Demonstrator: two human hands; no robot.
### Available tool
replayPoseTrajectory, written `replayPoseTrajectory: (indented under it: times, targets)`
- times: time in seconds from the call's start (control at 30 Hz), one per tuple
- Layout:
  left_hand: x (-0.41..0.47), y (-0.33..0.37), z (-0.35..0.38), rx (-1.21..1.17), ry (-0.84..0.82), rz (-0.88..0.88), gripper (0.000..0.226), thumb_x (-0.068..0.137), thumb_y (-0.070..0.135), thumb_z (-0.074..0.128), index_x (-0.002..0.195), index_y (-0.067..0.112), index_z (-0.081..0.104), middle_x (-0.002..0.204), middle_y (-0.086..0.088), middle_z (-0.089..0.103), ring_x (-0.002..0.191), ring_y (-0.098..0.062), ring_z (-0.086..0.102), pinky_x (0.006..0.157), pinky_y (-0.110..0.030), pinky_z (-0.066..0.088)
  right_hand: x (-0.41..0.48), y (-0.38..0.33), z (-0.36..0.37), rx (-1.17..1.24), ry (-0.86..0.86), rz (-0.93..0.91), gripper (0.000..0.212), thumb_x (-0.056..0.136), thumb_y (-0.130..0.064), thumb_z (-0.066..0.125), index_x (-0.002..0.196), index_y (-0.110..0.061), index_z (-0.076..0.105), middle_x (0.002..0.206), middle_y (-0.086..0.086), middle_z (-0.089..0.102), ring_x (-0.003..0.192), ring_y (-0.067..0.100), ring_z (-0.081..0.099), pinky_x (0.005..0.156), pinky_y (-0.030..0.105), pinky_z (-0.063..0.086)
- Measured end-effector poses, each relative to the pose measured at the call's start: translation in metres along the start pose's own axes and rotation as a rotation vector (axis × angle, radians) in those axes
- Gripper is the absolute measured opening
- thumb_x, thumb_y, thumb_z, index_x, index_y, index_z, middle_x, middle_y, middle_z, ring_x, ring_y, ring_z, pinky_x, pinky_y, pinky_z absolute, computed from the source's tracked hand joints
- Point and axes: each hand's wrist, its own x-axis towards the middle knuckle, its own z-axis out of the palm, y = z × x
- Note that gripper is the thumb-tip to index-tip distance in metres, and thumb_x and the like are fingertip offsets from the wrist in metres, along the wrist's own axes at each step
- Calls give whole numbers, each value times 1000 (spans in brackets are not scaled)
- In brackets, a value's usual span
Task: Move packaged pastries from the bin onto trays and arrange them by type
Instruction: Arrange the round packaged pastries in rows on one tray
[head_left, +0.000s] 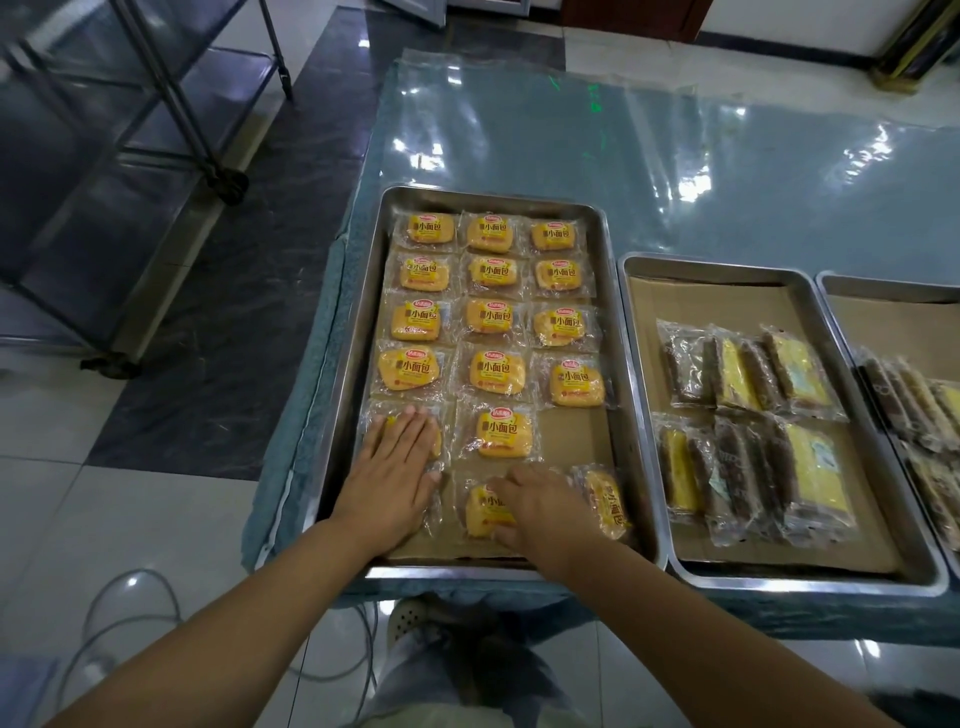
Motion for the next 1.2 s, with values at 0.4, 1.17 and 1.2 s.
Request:
replayPoseTrajectory:
  times: [0.4, 1.17, 1.2]
  targets:
    - [16, 42, -17, -10, 11, 253, 73, 84, 71, 13, 143, 35, -9, 155, -1, -18, 139, -20, -27, 110, -44, -23, -23, 50, -45, 191, 444, 122, 35, 77, 14, 56, 105, -4, 68, 102, 10, 67, 94, 26, 59, 86, 33, 48]
    - [54, 102, -21, -263, -40, 351, 49, 74, 45, 63, 118, 24, 56, 155, 2, 14, 140, -13, -16, 110, -36, -16, -18, 126, -54, 288, 279, 272, 30, 88, -14, 54, 110, -32, 61, 89, -4, 56, 93, 14, 42, 79, 27, 22]
    - [54, 103, -21, -305, -24, 318, 37, 76, 42, 64, 109, 25, 59, 152, 4, 21, 141, -14, -9, 112, -38, -6, -16, 128, -56, 293, 264, 289, 25, 88, -16, 54, 106, -32, 61, 89, -4, 51, 91, 15, 42, 79, 28, 24]
